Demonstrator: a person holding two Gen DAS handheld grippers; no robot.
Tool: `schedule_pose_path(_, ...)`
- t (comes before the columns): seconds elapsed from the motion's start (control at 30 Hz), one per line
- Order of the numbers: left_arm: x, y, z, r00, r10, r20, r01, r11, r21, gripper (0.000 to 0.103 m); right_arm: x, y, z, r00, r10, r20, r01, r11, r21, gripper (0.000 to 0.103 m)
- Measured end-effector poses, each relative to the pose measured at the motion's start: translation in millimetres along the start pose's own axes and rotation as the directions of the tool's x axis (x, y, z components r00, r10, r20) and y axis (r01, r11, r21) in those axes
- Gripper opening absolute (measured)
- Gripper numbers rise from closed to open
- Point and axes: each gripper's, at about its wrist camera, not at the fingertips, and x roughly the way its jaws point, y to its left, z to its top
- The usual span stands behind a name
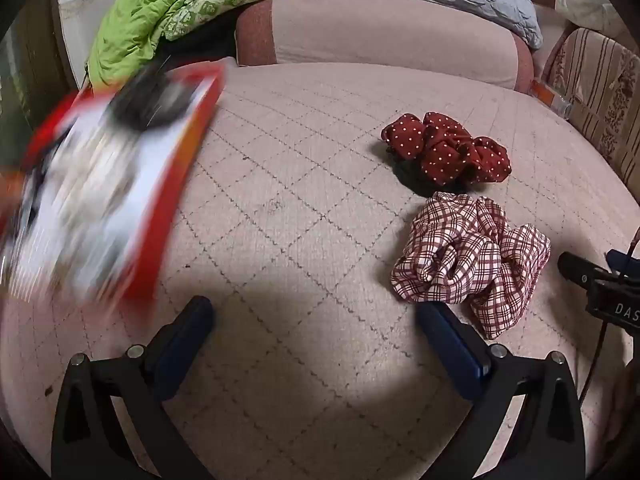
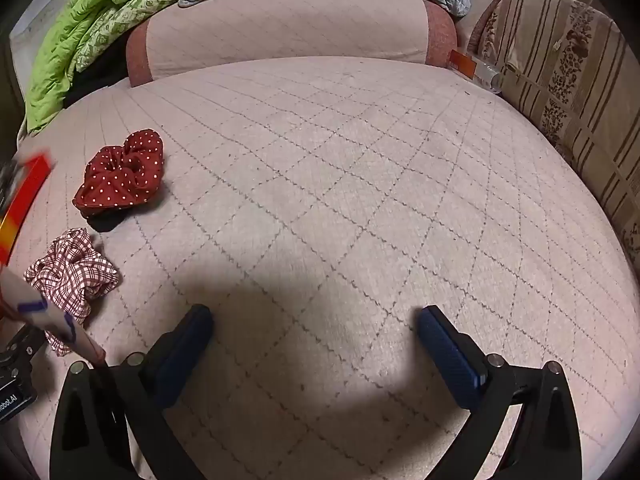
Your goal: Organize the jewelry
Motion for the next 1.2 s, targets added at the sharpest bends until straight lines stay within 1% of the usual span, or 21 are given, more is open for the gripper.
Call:
schedule_pose_path(0.03, -0.4, -1.7, 0.7, 1.0, 0.005, -0.001, -0.005, 1.0, 0.004, 0.103, 0.0, 1.3, 0.2, 1.0, -0.001, 0.0, 0.001, 1.0, -0.001, 0.103)
schedule_pose_path(0.07, -0.9, -3.8, 1.1, 1.0, 0.01, 0.0, -0.01, 1.0, 0.007, 0.103, -0.5, -0.9, -0.3, 1.0, 0.023, 0.01, -0.023, 1.0, 0.017, 0.103)
schedule_pose_path(0.2, -2.6, -4.6, -0.4, 1.0, 0.01, 0.001, -0.01, 1.0, 0.007, 0.103, -0.5, -5.7, 1.5, 1.0, 0.031, 0.004, -0.031, 0.999, 0.022, 0.103)
schedule_pose_path(0.4, -2.7, -4.1, -1.4, 1.0, 0.015, -0.002, -0.015, 1.0, 0.012, 0.103, -1.8, -12.5, 0.4, 1.0, 0.03, 0.009, -0.03, 0.999, 0.021, 0.103)
schedule_pose_path(0.43, -2.8, -4.7, -0.6, 1.0, 0.016, -0.003, -0.016, 1.0, 0.012, 0.103, 0.1, -4.1, 1.1, 1.0, 0.019, 0.004, -0.019, 1.0, 0.016, 0.103)
schedule_pose_path(0.97, -2.4, -13.2, 1.4, 1.0, 0.019, -0.007, -0.019, 1.0, 0.016, 0.103, 2.0, -8.0, -1.3, 1.0, 0.022, 0.008, -0.022, 0.999, 0.023, 0.103)
schedule_pose_path(1.2, 0.4, -11.4, 1.7, 1.0, 0.018, -0.008, -0.018, 1.0, 0.013, 0.103, 3.1, -7.6, -2.1, 1.0, 0.011, 0.004, -0.011, 1.0, 0.021, 0.103)
